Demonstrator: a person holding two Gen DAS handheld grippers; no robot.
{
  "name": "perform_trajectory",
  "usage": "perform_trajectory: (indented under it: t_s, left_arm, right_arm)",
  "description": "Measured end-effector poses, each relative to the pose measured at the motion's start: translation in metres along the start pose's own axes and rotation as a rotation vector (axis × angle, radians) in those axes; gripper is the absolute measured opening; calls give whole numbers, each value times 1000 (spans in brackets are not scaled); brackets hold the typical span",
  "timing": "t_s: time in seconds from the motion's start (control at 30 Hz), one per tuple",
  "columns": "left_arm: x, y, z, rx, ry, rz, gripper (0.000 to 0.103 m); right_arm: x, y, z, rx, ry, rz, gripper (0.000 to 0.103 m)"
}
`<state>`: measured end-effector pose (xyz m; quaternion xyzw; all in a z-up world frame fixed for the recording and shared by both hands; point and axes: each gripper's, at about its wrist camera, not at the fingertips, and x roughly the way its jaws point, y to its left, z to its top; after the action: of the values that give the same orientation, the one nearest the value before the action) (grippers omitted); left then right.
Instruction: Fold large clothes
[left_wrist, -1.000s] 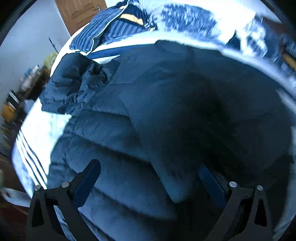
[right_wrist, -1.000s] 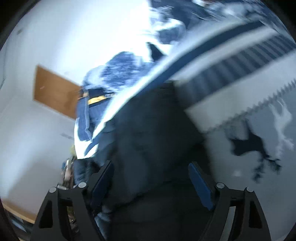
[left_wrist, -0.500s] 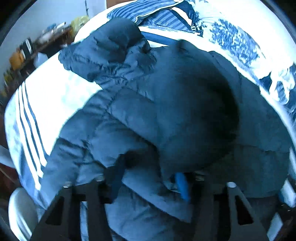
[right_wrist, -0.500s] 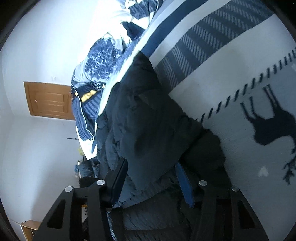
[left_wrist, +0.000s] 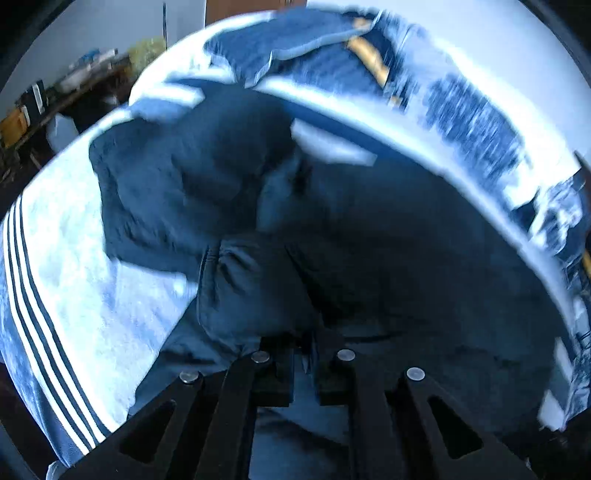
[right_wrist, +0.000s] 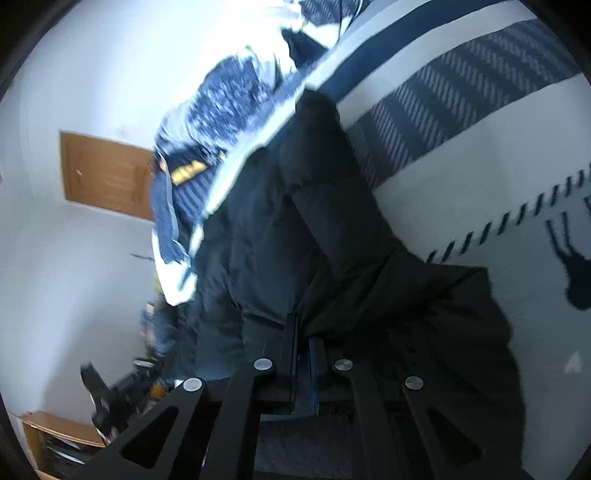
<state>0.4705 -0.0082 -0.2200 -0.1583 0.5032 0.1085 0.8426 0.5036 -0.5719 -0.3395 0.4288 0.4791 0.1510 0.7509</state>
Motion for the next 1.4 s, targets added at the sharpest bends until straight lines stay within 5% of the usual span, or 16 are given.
perform_trajectory:
  t_s: [0.17, 0.4, 0.53, 0.6, 0.67, 0.73, 0.77, 0.9, 1.07, 1.4]
  left_arm:
    - [-1, -4, -3, 19, -86, -51, 6]
    - [-12, -41, 41, 93, -213, -156, 5]
    - [46, -50, 38, 163, -42, -8, 7]
    - [67, -39, 28, 135, 62, -11, 15]
    - [57, -29, 19, 120, 15, -3, 29]
    - [44, -20, 13, 90, -17, 46, 77]
    - [37, -14, 9, 73, -42, 55, 78]
    - [10, 5, -7, 56, -64, 31, 78]
    - [-56, 38, -45, -1, -139, 10, 78]
    - [-172, 92, -111, -88, -353, 0, 85]
  right_arm:
    - [4, -5, 1, 24, 0, 6, 6]
    - [-12, -15, 4, 50, -85, -38, 3]
    - [-13, -24, 8, 96, -85, -71, 3]
    - [-8, -28, 8, 107, -57, -88, 3]
    - [-8, -31, 9, 118, -45, -85, 3]
    - [-11, -30, 10, 116, -42, -83, 4]
    - [-13, -29, 11, 111, -37, -97, 5]
    - [-16, -25, 13, 105, -29, -111, 17]
    - [-37, 4, 1, -8, -82, -167, 61]
    - [-131, 146, -123, -419, -347, -224, 76]
